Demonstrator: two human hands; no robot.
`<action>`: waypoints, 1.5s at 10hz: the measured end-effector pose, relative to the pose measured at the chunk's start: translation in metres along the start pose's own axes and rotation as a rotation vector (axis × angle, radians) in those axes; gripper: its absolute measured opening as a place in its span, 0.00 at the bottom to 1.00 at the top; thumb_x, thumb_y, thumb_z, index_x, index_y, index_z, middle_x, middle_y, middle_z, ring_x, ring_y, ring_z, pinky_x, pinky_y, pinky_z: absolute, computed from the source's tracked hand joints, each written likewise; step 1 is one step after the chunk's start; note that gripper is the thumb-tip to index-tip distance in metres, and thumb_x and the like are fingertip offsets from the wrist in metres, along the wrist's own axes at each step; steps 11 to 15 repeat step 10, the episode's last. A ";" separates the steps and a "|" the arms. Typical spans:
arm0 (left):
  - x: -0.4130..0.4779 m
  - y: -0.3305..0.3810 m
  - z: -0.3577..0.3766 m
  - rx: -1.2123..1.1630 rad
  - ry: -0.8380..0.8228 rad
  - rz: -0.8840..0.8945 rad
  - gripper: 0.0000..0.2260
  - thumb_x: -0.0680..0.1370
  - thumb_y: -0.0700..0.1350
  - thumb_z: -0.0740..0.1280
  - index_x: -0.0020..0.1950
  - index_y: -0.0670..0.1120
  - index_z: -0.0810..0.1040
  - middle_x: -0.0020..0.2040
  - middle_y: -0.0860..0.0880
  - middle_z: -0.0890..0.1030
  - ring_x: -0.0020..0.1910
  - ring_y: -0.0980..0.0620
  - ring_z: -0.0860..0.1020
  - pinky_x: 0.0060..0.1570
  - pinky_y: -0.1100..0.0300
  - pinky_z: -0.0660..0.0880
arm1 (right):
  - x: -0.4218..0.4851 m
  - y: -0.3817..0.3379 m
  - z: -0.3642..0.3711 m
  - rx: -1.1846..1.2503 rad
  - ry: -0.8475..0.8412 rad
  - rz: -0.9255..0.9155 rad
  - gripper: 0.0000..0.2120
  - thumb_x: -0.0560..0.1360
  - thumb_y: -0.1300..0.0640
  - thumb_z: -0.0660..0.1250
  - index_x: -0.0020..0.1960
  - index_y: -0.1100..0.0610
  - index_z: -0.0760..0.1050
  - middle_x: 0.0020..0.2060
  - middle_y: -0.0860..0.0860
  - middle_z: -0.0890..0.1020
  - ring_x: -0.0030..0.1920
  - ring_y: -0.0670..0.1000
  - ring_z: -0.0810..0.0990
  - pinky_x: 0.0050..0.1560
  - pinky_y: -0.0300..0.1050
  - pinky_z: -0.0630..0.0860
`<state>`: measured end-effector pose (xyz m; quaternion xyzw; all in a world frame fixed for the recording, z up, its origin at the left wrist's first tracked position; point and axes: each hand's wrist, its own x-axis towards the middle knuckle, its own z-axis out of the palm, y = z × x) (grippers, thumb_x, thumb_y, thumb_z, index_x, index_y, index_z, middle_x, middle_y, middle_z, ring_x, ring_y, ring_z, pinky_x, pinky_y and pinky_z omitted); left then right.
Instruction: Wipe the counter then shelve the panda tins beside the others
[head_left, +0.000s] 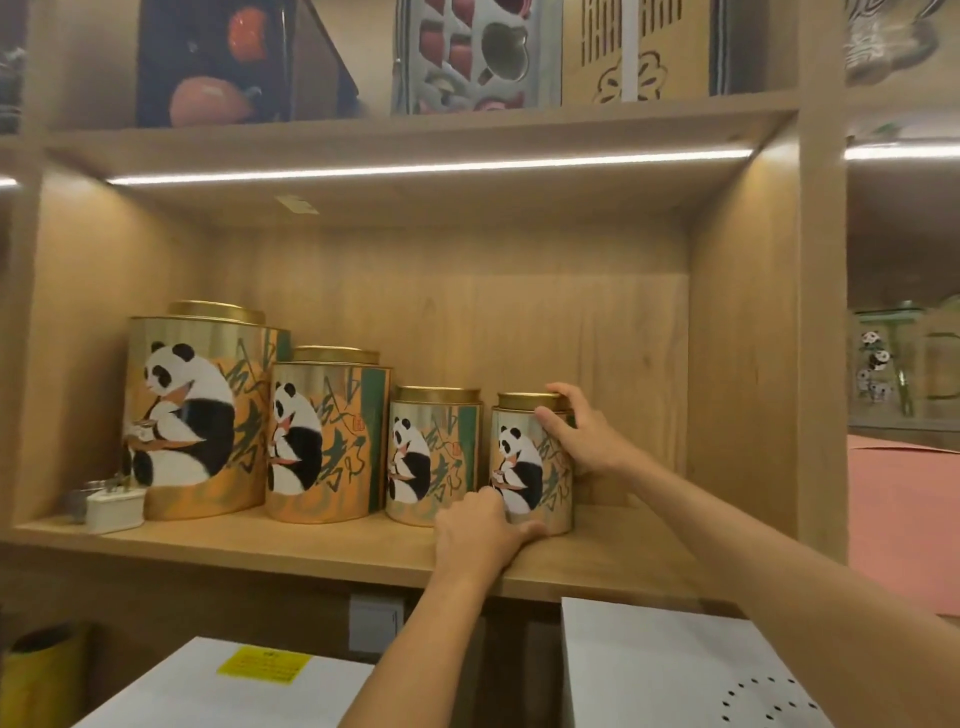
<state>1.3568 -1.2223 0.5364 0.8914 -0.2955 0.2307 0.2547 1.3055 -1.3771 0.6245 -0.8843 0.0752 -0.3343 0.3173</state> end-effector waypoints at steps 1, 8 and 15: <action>0.001 -0.002 0.003 -0.034 0.017 -0.004 0.29 0.70 0.70 0.68 0.54 0.46 0.77 0.49 0.47 0.83 0.50 0.46 0.80 0.45 0.53 0.71 | -0.001 -0.004 -0.002 -0.006 -0.028 0.006 0.24 0.80 0.41 0.59 0.73 0.42 0.58 0.68 0.58 0.70 0.64 0.59 0.74 0.61 0.59 0.77; -0.001 -0.002 0.000 -0.095 0.025 -0.005 0.22 0.71 0.66 0.71 0.45 0.48 0.74 0.44 0.48 0.82 0.45 0.47 0.80 0.41 0.55 0.71 | -0.009 -0.017 -0.006 -0.029 -0.066 0.017 0.24 0.80 0.40 0.59 0.73 0.42 0.57 0.68 0.59 0.70 0.65 0.60 0.73 0.64 0.63 0.75; -0.005 0.001 -0.004 -0.138 -0.010 -0.021 0.21 0.72 0.64 0.72 0.45 0.47 0.74 0.43 0.49 0.80 0.46 0.47 0.80 0.48 0.51 0.78 | -0.012 -0.021 -0.008 -0.034 -0.094 0.039 0.30 0.78 0.38 0.60 0.75 0.39 0.51 0.73 0.59 0.66 0.68 0.62 0.72 0.63 0.65 0.75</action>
